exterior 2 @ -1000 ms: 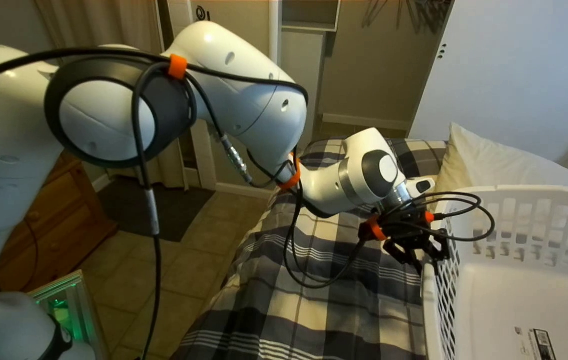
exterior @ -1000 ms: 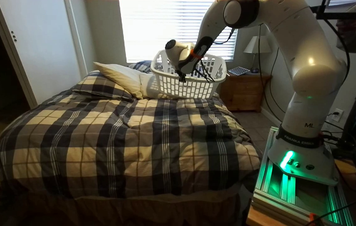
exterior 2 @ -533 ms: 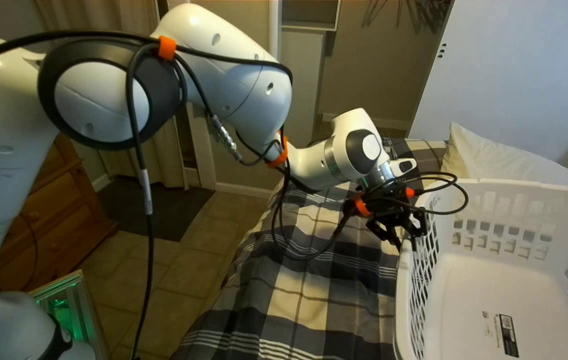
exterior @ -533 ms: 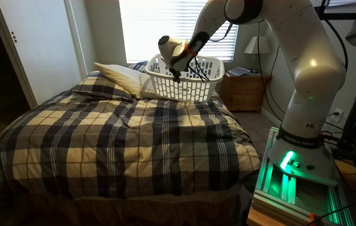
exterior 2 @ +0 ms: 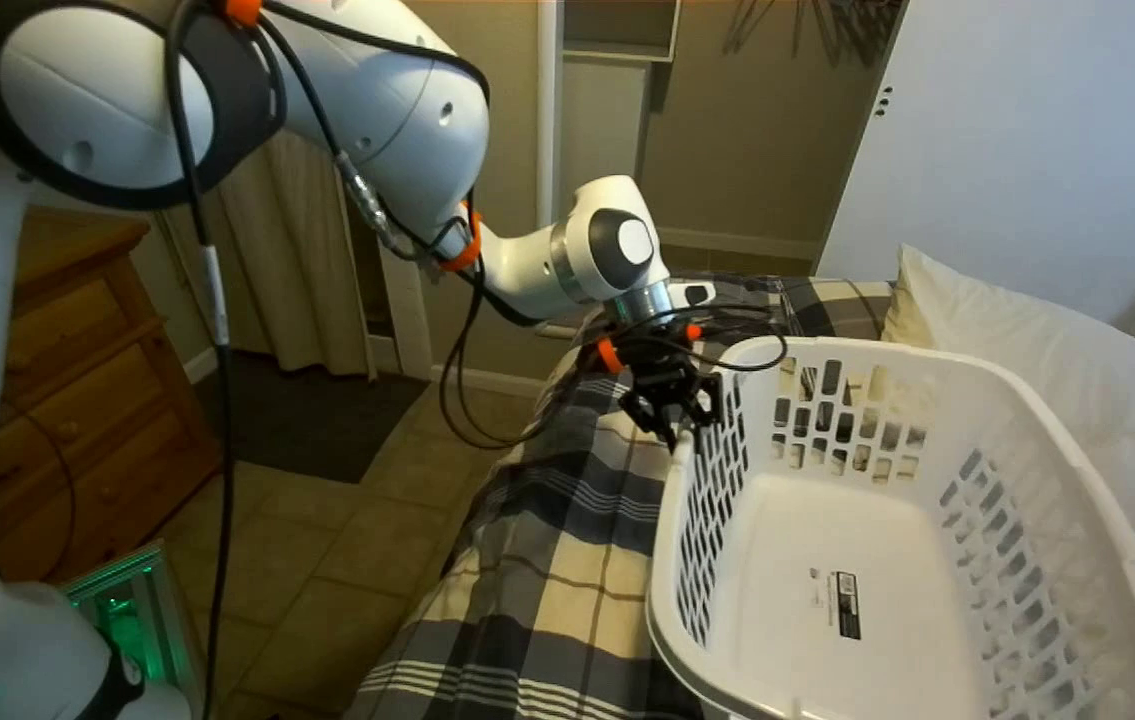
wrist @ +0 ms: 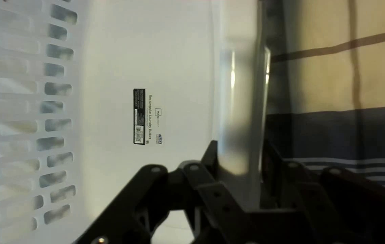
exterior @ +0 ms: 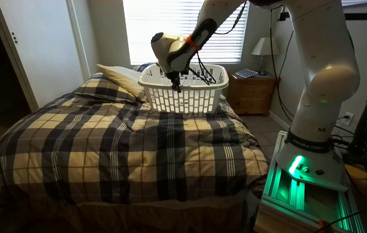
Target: Flip the basket over
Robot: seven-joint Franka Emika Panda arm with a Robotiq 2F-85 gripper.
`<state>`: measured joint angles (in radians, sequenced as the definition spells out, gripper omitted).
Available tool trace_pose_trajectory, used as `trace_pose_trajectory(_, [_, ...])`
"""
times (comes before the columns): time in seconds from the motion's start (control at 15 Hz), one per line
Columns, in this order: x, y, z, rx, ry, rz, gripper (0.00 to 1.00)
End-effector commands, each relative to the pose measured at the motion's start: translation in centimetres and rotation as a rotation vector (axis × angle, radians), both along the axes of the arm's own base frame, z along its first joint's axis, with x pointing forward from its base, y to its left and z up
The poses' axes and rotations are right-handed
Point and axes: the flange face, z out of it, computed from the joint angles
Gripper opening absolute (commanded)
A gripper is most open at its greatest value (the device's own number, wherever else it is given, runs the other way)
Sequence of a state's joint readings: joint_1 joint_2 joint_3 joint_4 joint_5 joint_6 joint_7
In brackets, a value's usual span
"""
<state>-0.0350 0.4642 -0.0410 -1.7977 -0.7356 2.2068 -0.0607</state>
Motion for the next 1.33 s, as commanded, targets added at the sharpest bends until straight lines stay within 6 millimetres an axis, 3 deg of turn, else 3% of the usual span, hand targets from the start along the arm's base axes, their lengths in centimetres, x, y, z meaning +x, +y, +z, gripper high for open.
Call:
trace_pose_trajectory(0.0, [-4.2,4.7,0.9,0.082,0.092,0.036,0.12])
trace_pose_trajectory(0.27, [-6.8,8.8,1.1,0.138,0.144,0.100,0.12])
trace_pose_trajectory(0.53, [-8.4,11.1,1.9,0.172,0.173,0.122,0.12])
trace_pose_trajectory(0.6, [-8.5,11.5,2.2,0.173,0.181,0.122,0.58])
trace_pose_trajectory(0.67, [-8.5,11.5,2.6,0.162,0.178,0.110,0.58])
trace_pose_trajectory(0.93, [-8.4,11.3,7.2,0.150,0.112,0.061,0.86])
trace_pose_trajectory(1.07, [-8.5,11.1,10.7,0.120,0.037,0.043,0.98])
trace_pose_trajectory(1.27, [-8.7,10.5,16.8,0.099,-0.069,0.014,1.00])
